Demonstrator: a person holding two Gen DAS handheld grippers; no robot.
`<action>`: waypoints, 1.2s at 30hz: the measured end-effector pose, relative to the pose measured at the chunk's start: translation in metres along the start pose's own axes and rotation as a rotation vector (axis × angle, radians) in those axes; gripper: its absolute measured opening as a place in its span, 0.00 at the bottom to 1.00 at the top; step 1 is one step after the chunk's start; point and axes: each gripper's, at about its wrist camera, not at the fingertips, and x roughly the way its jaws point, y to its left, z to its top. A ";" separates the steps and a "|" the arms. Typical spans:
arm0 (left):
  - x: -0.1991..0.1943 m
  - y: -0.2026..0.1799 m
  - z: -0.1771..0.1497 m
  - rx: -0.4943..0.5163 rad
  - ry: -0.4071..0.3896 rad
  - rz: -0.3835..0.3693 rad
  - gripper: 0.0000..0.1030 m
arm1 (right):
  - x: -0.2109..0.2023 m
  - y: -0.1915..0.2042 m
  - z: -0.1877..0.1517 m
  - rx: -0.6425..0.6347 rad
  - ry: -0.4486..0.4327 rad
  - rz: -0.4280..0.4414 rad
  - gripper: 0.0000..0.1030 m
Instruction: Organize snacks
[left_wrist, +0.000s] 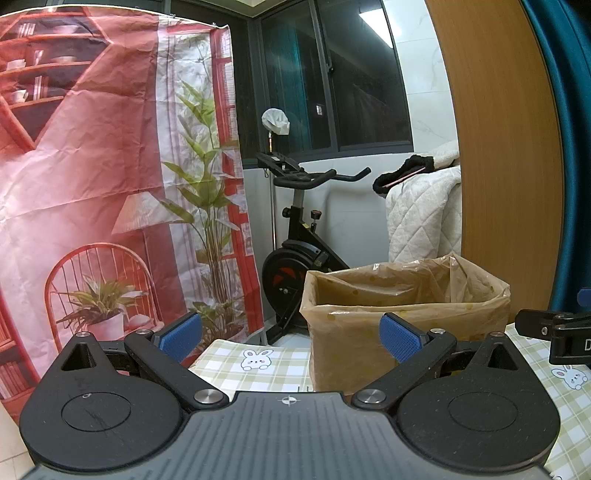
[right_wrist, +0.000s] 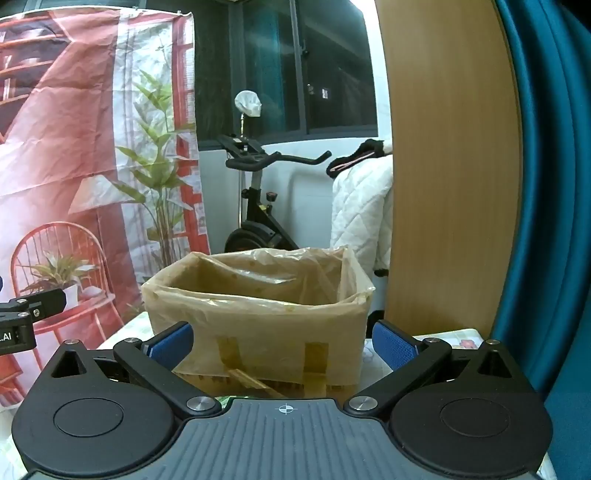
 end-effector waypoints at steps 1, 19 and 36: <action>0.000 0.000 0.000 0.000 0.000 0.000 1.00 | 0.000 0.000 0.000 0.000 0.000 0.000 1.00; 0.000 0.000 -0.004 -0.004 0.007 -0.001 1.00 | 0.001 0.000 -0.001 0.000 0.001 -0.001 1.00; -0.001 0.000 -0.004 -0.003 0.009 -0.003 1.00 | 0.000 0.000 -0.001 -0.001 0.003 -0.002 1.00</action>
